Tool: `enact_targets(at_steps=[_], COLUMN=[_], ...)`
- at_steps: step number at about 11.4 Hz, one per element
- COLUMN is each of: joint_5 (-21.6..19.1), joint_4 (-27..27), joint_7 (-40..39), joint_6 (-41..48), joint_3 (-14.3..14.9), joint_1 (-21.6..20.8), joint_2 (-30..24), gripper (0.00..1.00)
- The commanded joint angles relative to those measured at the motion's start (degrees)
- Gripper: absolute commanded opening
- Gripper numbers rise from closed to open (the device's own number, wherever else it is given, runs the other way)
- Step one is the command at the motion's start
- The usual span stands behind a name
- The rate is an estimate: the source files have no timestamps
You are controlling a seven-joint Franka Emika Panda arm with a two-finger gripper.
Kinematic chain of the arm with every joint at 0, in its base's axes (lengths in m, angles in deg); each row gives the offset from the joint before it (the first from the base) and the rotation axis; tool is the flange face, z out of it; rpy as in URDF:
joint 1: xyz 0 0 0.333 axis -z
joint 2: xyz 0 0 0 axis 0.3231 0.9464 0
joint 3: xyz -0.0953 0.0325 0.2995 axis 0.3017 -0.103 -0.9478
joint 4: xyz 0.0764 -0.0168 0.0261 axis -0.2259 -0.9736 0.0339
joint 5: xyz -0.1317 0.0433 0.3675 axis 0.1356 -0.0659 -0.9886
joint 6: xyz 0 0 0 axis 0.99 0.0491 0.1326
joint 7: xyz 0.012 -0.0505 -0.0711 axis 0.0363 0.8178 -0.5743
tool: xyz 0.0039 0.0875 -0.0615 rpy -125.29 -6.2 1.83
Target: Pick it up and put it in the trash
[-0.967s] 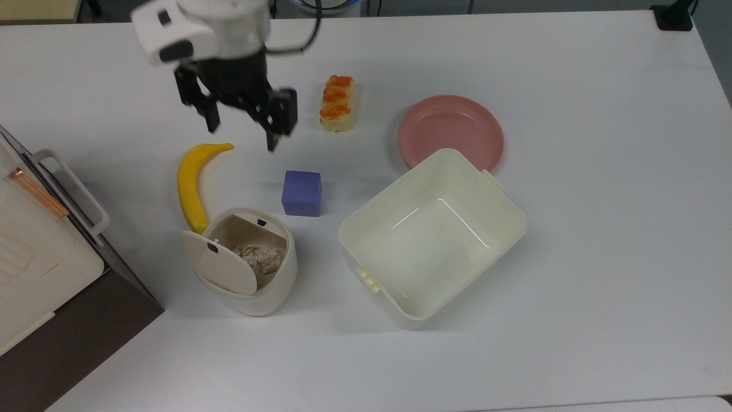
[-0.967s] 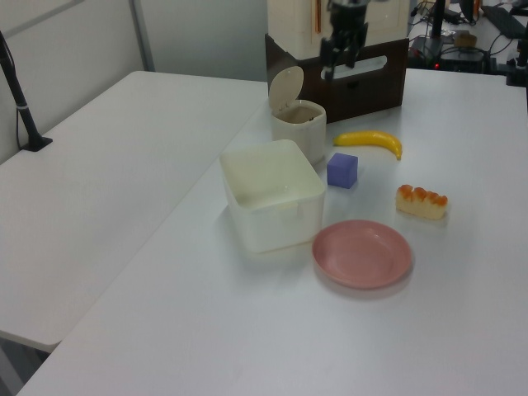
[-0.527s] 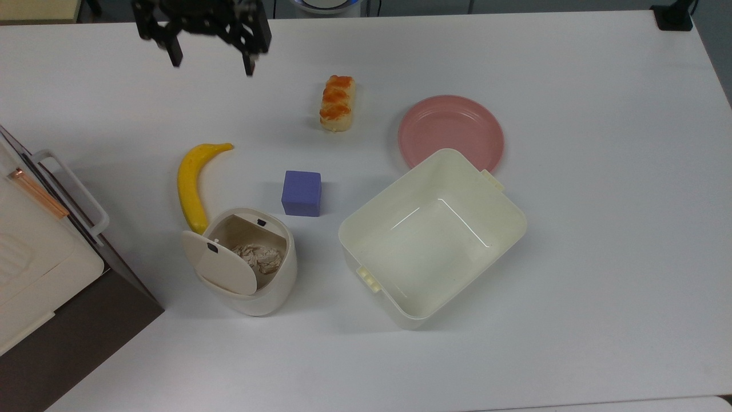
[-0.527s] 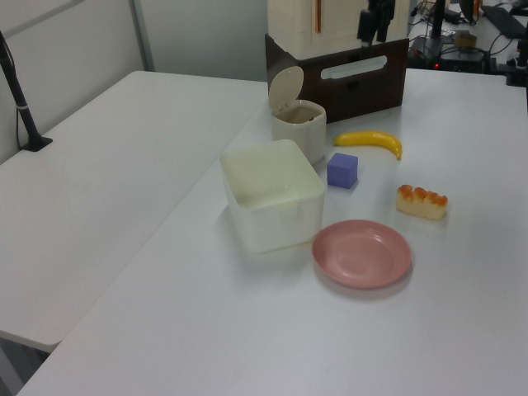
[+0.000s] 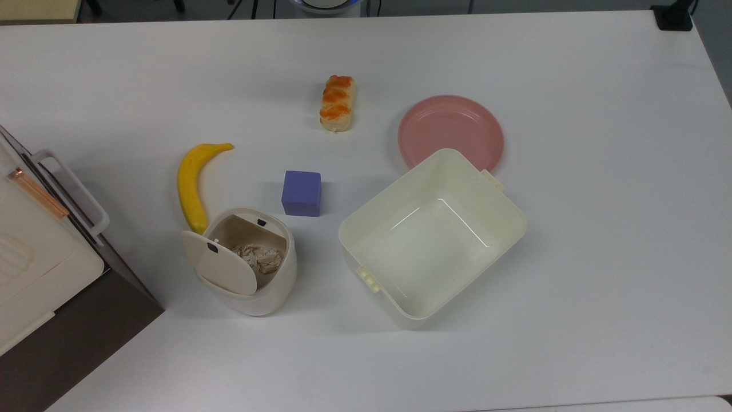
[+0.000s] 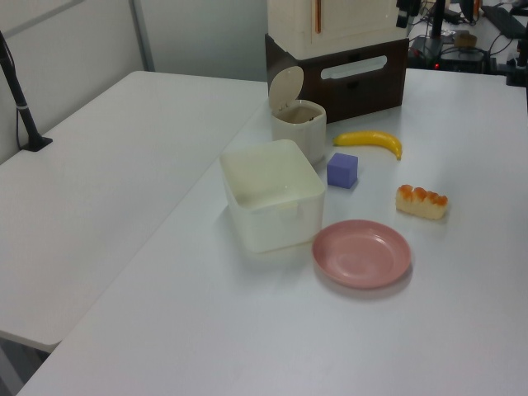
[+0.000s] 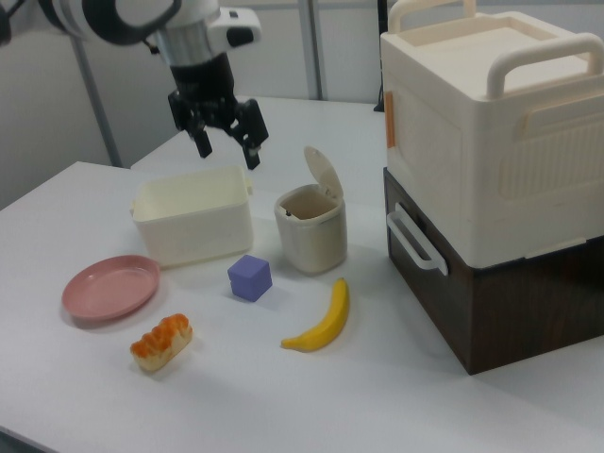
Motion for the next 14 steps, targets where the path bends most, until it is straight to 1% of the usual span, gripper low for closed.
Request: enact_targets(at_steps=[1,6,7,8,10,12,14], joint_5=[-1.0,-2.0,-2.2,-2.2,-2.4,-2.7,-2.7], joint_4=[-7.8,-7.6,-6.8,-4.2,-3.8,-2.5,-2.5], joint_7=[5.1,5.7,5.7,6.1,8.1,8.2,8.2], joint_6=[-6.4,-2.4,-2.4,-2.0,-2.3,-2.1,-2.1], joint_3=[0.4,0.0,-0.2,-0.2,-0.2,-0.2,-0.2], joint_1=[-1.7,-1.9,-2.2,-2.6,-2.5,-2.3,-2.3], joint_2=[-3.4,-2.9,-1.7,-0.2,0.7,1.4,1.3], gripper=[1.0,1.0,1.0,1.0,1.0,1.0,1.0])
